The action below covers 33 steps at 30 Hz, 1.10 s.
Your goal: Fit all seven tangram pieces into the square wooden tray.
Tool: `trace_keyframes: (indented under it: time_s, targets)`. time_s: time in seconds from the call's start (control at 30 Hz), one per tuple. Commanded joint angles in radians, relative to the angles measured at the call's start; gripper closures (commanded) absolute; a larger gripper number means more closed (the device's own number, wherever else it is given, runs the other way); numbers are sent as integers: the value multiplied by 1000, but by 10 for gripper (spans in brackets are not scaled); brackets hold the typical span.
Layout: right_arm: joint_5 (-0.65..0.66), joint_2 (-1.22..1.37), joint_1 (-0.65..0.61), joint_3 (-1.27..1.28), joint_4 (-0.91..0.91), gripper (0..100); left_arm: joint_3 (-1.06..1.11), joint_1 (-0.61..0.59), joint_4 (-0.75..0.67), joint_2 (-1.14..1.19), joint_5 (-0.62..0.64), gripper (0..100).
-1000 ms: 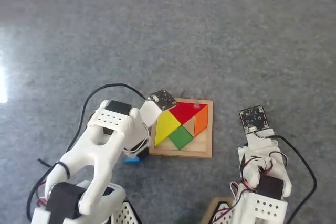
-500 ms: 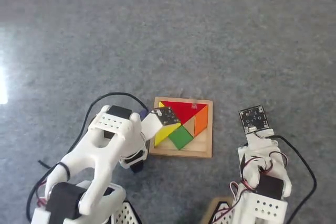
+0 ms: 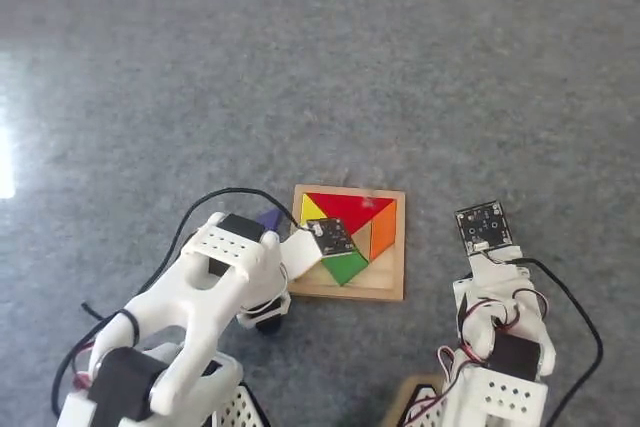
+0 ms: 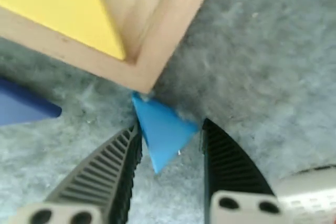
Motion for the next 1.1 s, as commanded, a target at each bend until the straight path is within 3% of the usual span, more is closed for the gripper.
trace_keyframes:
  time_s: [0.0, 0.2, 0.6, 0.83, 1.07]
  targets:
    - [0, -13, -7, 18, 4, 982, -1, 12, -60, -26, 43, 844]
    - [0, -13, -7, 18, 4, 982, -2, 11, -57, -31, 57, 978]
    - [0, -13, -7, 18, 4, 982, -271, 3, 213, -37, 28, 987]
    - [0, -13, -7, 18, 4, 982, -438, -164, 215, -26, 29, 986]
    - [0, -13, -7, 18, 4, 982, -470, -288, 146, -26, 75, 907]
